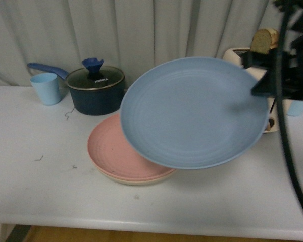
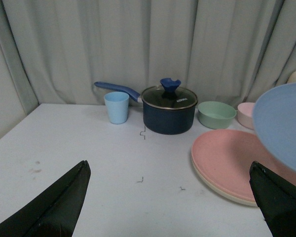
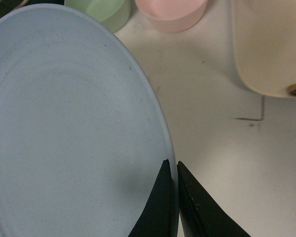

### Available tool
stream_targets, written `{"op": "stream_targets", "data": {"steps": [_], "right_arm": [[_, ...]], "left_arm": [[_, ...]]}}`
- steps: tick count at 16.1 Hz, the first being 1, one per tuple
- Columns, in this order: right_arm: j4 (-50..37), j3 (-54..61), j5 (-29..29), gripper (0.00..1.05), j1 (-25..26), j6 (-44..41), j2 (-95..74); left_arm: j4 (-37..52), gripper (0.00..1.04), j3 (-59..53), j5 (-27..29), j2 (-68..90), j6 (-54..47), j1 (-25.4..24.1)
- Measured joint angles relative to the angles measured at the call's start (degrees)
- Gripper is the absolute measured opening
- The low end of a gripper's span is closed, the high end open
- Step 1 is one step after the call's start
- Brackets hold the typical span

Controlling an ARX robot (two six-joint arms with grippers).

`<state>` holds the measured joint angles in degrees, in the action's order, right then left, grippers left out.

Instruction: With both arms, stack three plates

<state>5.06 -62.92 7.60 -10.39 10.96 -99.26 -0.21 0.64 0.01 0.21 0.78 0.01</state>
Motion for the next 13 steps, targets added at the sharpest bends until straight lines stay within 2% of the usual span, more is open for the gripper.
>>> {"op": "stream_targets", "data": {"steps": [3,6,9,11,13], "right_arm": [[0.07,-6.23,-2.93,0.03,-5.25,2.71,-9.53],[-0.04,-11.67,-5.33,0.03,-6.27,4.61,-16.02],[1.11,-15.91,-4.79,0.03,-6.49,6.67,-20.70],[1.62,-17.18,-1.57,0.04,-6.49,8.41,-21.46],[0.98,-17.55,-0.63,0.26,-6.54,9.40,-21.46]], "left_arm": [[0.00,0.98,0.00,0.00,0.00,0.00,0.00],[0.00,0.98,0.00,0.00,0.00,0.00,0.00],[0.00,0.98,0.00,0.02,0.00,0.00,0.00],[0.00,0.98,0.00,0.00,0.00,0.00,0.00],[0.00,0.98,0.00,0.00,0.00,0.00,0.00]]}}
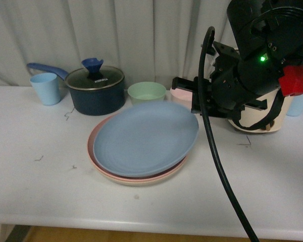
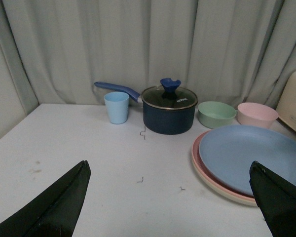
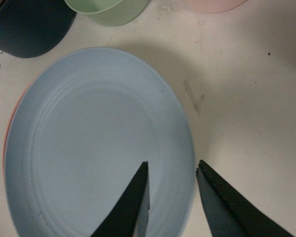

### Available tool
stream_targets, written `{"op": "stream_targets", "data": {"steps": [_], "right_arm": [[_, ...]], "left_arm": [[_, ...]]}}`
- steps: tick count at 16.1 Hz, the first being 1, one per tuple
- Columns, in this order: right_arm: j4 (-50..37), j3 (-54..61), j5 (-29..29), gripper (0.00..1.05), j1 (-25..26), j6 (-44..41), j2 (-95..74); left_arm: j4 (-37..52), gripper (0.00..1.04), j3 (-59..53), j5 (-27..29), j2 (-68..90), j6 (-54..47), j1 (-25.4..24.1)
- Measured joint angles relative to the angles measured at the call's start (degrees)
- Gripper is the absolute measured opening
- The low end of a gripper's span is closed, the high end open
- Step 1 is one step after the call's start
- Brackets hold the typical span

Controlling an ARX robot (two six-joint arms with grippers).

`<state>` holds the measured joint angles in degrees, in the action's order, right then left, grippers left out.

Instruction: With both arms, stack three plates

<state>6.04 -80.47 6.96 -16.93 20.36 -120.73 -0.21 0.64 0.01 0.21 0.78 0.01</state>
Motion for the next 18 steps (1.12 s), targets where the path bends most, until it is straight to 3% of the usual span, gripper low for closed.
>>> {"op": "stream_targets", "data": {"steps": [3,4,5,6,7,10,14,18], "right_arm": [[-3.39,3.76,-0.52,0.60,0.48,0.17,3.04],[-8.17,8.90,-0.59,0.82,0.87,-2.19,9.73],[-28.57,13.92,-9.07,0.90,0.83,-7.13,11.23],[-53.33,32.33,-19.34,0.66,2.10,-16.00,14.34],[-64.98,41.57,-19.06,0.48,5.14,-18.49,20.24],[-69.42,46.49,-18.29,0.33,6.97,-19.02,26.58],[-71.89,56.52,-15.45,0.04,8.02,-19.80,31.58],[-72.48,63.91,-14.14,0.02,10.34,-20.06,35.76]], "left_arm": [[0.00,0.98,0.00,0.00,0.00,0.00,0.00],[0.00,0.98,0.00,0.02,0.00,0.00,0.00],[0.00,0.98,0.00,-0.02,0.00,0.00,0.00],[0.04,0.98,0.00,0.04,0.00,0.00,0.00],[0.02,0.98,0.00,0.00,0.00,0.00,0.00],[0.00,0.98,0.00,0.00,0.00,0.00,0.00],[0.02,0.98,0.00,0.02,0.00,0.00,0.00],[0.00,0.98,0.00,0.02,0.00,0.00,0.00]]}}
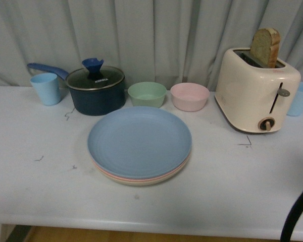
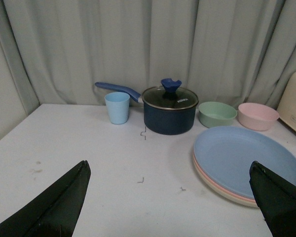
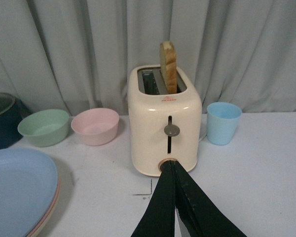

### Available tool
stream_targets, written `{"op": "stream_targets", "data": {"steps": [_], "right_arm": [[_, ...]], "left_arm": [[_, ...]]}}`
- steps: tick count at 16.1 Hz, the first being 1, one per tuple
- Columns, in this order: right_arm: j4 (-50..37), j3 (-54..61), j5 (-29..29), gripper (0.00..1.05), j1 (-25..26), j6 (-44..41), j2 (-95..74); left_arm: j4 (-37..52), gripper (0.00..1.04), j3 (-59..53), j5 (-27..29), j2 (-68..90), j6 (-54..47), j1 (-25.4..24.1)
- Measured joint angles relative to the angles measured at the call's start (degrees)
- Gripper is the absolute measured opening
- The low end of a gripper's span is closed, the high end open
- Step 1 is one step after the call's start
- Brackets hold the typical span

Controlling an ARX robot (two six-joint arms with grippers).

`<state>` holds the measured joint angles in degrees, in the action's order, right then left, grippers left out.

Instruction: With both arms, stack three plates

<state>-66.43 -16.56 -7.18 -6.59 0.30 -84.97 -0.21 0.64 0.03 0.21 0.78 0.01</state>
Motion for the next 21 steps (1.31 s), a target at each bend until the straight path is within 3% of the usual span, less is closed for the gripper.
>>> {"op": "stream_targets", "data": {"steps": [7,8,21], "right_arm": [[6.21,9.35,3.23,0.02,2.97,0.00,16.44],[7.67,10.19,6.23,0.02,5.25,0.00,19.02],[38.84,15.89,7.02,0.02,6.60,0.00,57.13]], "left_arm": [[0.02,0.98,0.00,-0.02,0.00,0.00,0.00],[0.00,0.98,0.00,-0.02,0.00,0.00,0.00],[0.02,0.98,0.00,-0.02,0.00,0.00,0.00]]}}
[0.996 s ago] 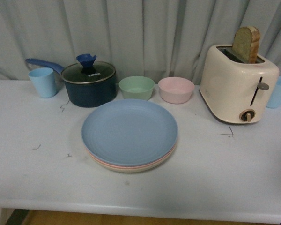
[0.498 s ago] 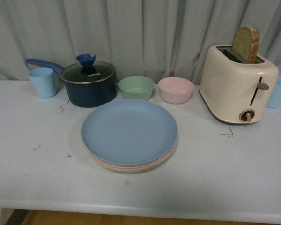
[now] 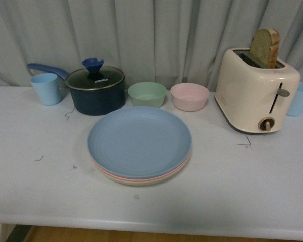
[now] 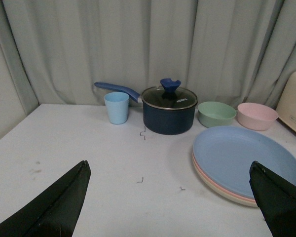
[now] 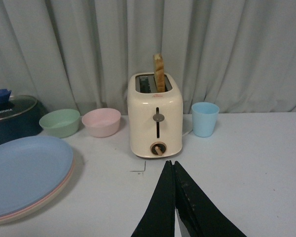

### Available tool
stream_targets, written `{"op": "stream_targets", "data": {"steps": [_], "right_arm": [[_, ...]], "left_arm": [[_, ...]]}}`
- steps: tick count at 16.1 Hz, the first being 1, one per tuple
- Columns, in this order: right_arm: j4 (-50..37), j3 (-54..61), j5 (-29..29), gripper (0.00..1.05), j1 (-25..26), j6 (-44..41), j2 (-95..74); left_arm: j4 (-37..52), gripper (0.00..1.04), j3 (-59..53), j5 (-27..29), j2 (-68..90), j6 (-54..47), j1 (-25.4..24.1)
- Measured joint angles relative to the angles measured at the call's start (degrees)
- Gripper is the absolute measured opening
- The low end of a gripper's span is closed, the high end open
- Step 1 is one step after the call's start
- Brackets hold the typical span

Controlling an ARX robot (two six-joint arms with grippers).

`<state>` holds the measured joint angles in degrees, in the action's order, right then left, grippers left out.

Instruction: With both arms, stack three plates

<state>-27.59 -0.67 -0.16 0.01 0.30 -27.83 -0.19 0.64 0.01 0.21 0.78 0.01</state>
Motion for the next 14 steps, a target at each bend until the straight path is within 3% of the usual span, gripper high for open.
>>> {"op": "stream_targets", "data": {"steps": [12,14], "right_arm": [[17.29,0.02,0.00,0.02,0.00,0.00,17.66],[27.91,0.00,0.13,0.02,0.00,0.00,25.40]], "left_arm": [[-0.02,0.98,0.00,0.00,0.00,0.00,0.00],[-0.02,0.98,0.00,0.02,0.00,0.00,0.00]]}}
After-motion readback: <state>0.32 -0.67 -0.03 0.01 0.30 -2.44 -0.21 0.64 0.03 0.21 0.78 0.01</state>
